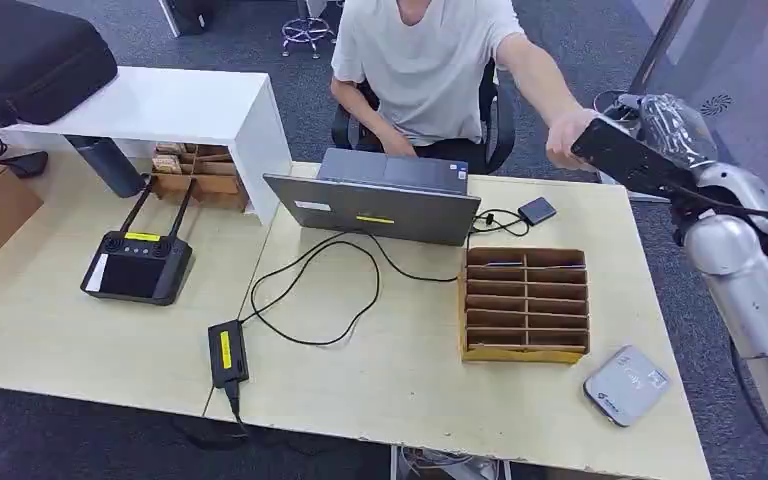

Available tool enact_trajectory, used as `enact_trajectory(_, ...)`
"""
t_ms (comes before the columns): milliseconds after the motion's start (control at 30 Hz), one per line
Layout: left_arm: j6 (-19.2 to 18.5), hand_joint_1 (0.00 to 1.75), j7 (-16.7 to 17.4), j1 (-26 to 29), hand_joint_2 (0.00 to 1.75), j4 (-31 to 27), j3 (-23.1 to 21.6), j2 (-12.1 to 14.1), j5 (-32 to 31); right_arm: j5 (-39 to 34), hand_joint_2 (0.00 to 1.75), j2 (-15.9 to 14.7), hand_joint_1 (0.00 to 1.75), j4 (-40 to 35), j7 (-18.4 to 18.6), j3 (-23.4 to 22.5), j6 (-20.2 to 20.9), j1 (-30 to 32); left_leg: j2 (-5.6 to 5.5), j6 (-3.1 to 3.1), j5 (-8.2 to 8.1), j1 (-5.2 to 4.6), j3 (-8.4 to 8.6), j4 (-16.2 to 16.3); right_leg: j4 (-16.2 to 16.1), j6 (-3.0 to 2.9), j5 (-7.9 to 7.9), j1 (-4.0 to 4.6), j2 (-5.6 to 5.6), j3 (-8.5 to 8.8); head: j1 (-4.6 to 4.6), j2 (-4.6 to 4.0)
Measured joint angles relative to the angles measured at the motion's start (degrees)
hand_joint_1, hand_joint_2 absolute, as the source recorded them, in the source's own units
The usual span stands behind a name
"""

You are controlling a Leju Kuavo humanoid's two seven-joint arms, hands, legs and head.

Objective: Pass the card to the sensor for recognition and then transmit it.

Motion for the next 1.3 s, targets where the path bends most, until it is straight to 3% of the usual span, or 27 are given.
enact_trajectory(267, 1.95, 0.00, -1.49, 0.53, 1.75, 0.24, 0.59, -0.24, -1.09, -1.49, 1.75, 0.00, 1.75, 0.09, 0.26, -0.44, 0.35, 0.10, 0.02, 0.00, 0.00, 0.00, 0.00, 0.01, -0.01, 0.00, 0.00, 0.00, 0.03, -0.05, -0.02, 0.00)
enact_trajectory(300, 3.35, 0.00, -2.36, 0.58, 1.75, 0.24, 0.63, -0.35, -1.91, -1.59, 1.75, 0.00, 1.75, 0.04, 0.39, -0.57, 0.35, 0.16, 0.03, 0.00, 0.00, 0.00, 0.01, 0.03, -0.01, 0.00, 0.00, 0.00, 0.03, -0.09, 0.00, 0.00)
enact_trajectory(367, 11.16, 0.00, -5.29, 0.29, 1.75, 0.02, 1.14, -0.65, -6.15, -1.86, 1.75, -0.18, 1.75, -0.88, 1.95, -1.25, 0.33, 0.97, 0.02, 0.00, 0.00, 0.02, -0.02, 0.06, -0.02, -0.01, 0.02, 0.01, 0.01, -0.13, -0.02, 0.02)
enact_trajectory(400, 15.75, 0.00, -5.47, -0.04, 1.75, -0.81, 1.42, -0.85, -9.69, -1.88, 1.75, -0.52, 1.75, -1.87, 2.66, -1.79, 0.37, 1.74, -0.04, 0.00, 0.00, 0.05, -0.02, 0.09, -0.02, -0.01, 0.02, 0.03, -0.03, -0.10, 0.06, 0.00)
enact_trajectory(433, 16.90, 0.00, -4.19, -0.25, 1.75, -2.13, 1.90, -0.52, -11.55, -1.92, 1.75, -0.63, 1.75, -2.69, 2.80, -2.23, 0.57, 2.48, -0.02, 0.00, 0.00, 0.03, -0.04, 0.09, -0.01, -0.02, 0.02, 0.02, -0.02, -0.10, 0.00, 0.02)
enact_trajectory(467, 15.95, 0.00, -3.19, -0.53, 1.75, -3.17, 3.20, -0.33, -11.87, -1.97, 1.75, -0.74, 1.75, -3.24, 2.89, -2.69, 0.96, 2.97, 0.00, 0.00, 0.00, 0.05, -0.07, 0.09, 0.01, -0.05, 0.06, 0.03, 0.00, -0.13, 0.00, 0.02)
enact_trajectory(533, 10.13, 0.00, -2.88, -0.64, 1.75, -3.61, 7.13, -0.17, -13.28, -1.99, 1.75, -0.77, 1.75, -3.96, 2.82, -3.43, 1.20, 3.53, 0.11, -0.01, 0.00, 0.04, -0.07, 0.08, 0.01, -0.11, 0.11, 0.03, 0.07, -0.15, 0.00, 0.00)
enact_trajectory(600, 7.85, 0.00, -2.88, -0.31, 1.75, -3.59, 10.43, -0.59, -13.51, -2.05, 1.75, -0.94, 1.75, -4.15, 2.75, -3.91, 1.29, 3.88, 0.14, -0.01, 0.00, 0.05, -0.06, 0.08, 0.01, -0.10, 0.12, 0.04, 0.12, -0.16, 0.02, 0.02)
enact_trajectory(700, 8.04, 0.00, -3.08, 1.93, 1.75, -3.61, 15.50, -1.53, -11.54, -2.19, 1.75, -2.18, 1.75, -5.00, 2.63, -4.72, 1.12, 4.88, 0.14, 0.00, 0.00, 0.05, -0.07, 0.09, -0.01, -0.10, 0.12, 0.04, 0.13, -0.17, 0.02, 0.00)
enact_trajectory(867, 8.09, 0.00, -2.40, 4.13, 1.75, -3.61, 19.78, -1.92, -11.15, 4.42, 1.75, -5.60, 1.75, -6.21, 3.21, -4.66, 1.27, 5.08, 0.09, 0.00, 0.00, 0.03, -0.18, 0.11, -0.04, -0.09, 0.12, 0.03, 0.05, -0.22, 0.00, 0.00)
enact_trajectory(1300, 5.90, 0.00, -0.90, 5.60, 1.75, -3.67, 23.21, -2.25, -10.88, 7.91, 1.75, -13.03, 1.75, -6.71, 2.71, -2.95, 4.53, 3.90, 0.08, 0.00, 0.01, 0.04, -0.21, 0.12, -0.03, -0.08, 0.16, 0.04, 0.06, -0.24, 0.00, 0.00)
